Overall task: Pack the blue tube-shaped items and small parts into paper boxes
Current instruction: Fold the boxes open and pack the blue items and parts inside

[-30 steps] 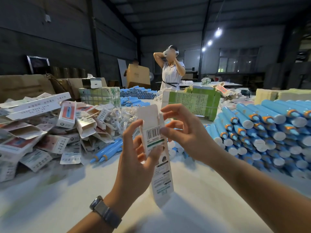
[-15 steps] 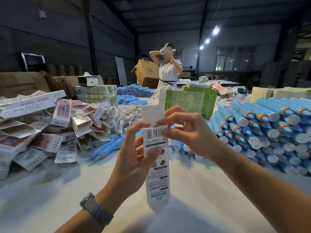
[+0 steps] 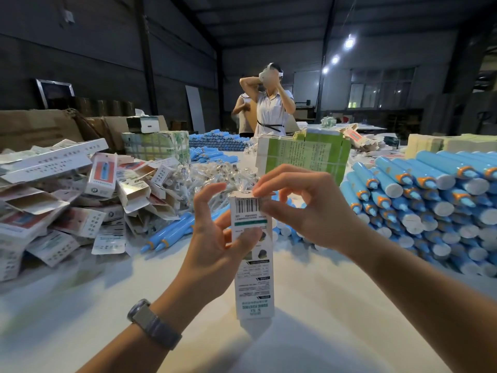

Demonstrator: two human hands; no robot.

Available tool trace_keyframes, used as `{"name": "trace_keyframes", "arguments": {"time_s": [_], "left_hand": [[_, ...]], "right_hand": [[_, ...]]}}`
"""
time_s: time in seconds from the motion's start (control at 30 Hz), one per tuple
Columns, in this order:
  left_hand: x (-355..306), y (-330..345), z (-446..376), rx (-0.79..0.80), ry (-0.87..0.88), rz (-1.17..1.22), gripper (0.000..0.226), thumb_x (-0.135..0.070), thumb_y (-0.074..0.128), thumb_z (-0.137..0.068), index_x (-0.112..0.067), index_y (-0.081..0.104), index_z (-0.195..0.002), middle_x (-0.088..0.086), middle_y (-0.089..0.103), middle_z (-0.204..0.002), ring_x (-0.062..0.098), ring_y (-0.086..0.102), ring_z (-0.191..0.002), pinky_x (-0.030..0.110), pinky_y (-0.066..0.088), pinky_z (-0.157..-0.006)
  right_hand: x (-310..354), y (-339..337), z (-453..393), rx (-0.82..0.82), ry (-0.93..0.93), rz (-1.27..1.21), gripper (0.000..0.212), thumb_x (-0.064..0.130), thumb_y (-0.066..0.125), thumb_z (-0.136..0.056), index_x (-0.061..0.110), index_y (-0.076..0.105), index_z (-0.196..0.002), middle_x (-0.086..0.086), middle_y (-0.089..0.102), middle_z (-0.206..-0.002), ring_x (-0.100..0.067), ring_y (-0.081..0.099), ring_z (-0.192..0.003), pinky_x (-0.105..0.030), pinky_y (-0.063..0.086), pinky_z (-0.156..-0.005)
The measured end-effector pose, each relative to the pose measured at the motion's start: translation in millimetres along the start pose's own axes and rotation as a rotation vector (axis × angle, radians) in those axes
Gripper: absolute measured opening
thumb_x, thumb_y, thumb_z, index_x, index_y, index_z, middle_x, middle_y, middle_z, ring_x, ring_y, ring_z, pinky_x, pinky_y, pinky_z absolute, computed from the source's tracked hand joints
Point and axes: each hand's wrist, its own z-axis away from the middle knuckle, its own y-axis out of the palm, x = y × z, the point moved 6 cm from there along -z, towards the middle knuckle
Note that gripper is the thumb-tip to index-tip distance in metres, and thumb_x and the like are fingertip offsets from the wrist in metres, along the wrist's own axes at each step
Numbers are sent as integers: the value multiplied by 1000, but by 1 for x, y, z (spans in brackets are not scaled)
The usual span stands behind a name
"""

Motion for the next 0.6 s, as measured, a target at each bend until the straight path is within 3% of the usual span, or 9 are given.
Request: {"name": "trace_keyframes", "arguments": {"time_s": [0.1, 0.2, 0.33, 0.47, 0.6], "left_hand": [[1, -2, -1, -5, -13, 2, 58, -28, 77, -69, -56, 49, -112, 3, 73, -94, 25, 71, -79, 44, 60, -72], [1, 2, 1, 17, -24, -8, 56, -27, 76, -69, -56, 52, -111, 2, 74, -95, 24, 71, -81, 43, 61, -72], [-1, 6, 2, 46, -20, -27, 58, -11, 74, -78, -54, 51, -109, 3, 73, -97, 24, 72, -82, 40, 60, -70], [-4, 8, 3, 79, -6, -30, 53, -22, 75, -77, -53, 50, -111, 2, 73, -98, 22, 72, -82, 37, 60, -70], [-3, 6, 2, 68, 2, -45, 58, -27, 75, -73, -56, 48, -116, 3, 73, -101, 23, 73, -81, 34, 58, -68]], "right_hand": [[6, 4, 0, 40, -30, 15, 16, 6, 70, -85, 9, 74, -100, -5, 70, -100, -19, 64, -91, -39, 51, -68], [9, 3, -1, 34, 17, -90, 7, 9, 69, -84, 7, 75, -88, -9, 68, -94, -24, 64, -86, -52, 51, -69], [5, -2, -4, 51, 137, -244, 3, 14, 72, -80, 12, 74, -81, -16, 63, -91, -35, 62, -88, -64, 50, -69], [4, -3, -4, 130, 175, -156, 18, 11, 77, -80, 16, 73, -96, -3, 62, -95, -33, 60, -92, -59, 54, -72], [10, -3, -5, 161, 128, -25, 18, 12, 77, -82, 13, 75, -99, -1, 63, -98, -21, 60, -88, -41, 54, -64]]}}
